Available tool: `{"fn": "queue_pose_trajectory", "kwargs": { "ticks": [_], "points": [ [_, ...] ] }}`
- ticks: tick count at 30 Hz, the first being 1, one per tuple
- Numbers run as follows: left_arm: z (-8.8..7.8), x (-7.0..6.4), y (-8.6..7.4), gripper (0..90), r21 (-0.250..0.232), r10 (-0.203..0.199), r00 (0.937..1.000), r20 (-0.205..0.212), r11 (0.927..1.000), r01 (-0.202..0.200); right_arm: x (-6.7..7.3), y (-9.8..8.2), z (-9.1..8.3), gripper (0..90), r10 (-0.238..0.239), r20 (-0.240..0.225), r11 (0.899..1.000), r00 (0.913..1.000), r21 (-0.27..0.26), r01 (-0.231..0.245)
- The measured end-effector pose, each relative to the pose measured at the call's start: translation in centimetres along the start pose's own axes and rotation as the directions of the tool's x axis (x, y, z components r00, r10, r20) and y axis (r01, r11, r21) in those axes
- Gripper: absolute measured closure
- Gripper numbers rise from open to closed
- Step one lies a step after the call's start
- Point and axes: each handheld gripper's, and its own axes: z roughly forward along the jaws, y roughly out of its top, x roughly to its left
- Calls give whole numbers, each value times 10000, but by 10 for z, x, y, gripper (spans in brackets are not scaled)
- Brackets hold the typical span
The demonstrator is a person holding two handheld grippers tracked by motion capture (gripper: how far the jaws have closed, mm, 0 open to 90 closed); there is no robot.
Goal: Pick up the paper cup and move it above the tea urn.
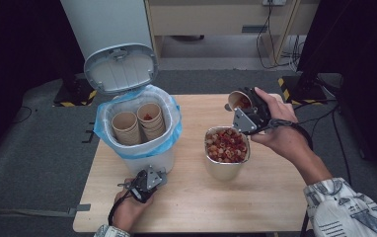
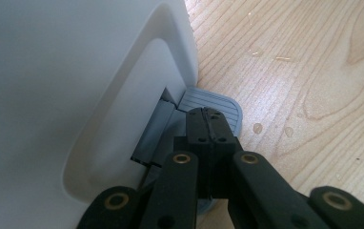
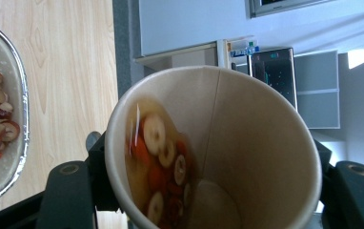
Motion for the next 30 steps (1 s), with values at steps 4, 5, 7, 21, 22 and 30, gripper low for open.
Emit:
{"fn": "queue_pose_trajectory", "kwargs": {
  "ticks": [4, 5, 7, 21, 22, 30],
  "points": [
    [0, 0, 0, 897, 6, -1, 10000, 2, 10000, 1, 1, 0, 0, 325, -225, -4, 9997, 9997, 120, 225],
    [0, 0, 0, 897, 7, -1, 10000, 0, 10000, 1, 1, 0, 0, 325, -276, -8, 9995, 9996, 154, 276],
    [0, 0, 0, 897, 9, 0, 10000, -4, 10000, 0, 1, -1, 0, 325, -303, 6, 9994, 9995, 178, 303],
    [0, 0, 0, 898, 13, -1, 10000, -8, 10000, 1, 3, 2, -1, 325, -1392, 140, 9890, 9902, 530, 1383],
    [0, 0, 0, 898, 11, -2, 10000, -4, 10000, 2, 3, 2, -1, 325, -1461, 143, 9879, 9892, 542, 1452],
    [0, 0, 0, 898, 19, 6, 10000, -13, 10000, -6, 1, 2, -2, 325, -1659, 176, 9842, 9860, 663, 1644]
  ]
}}
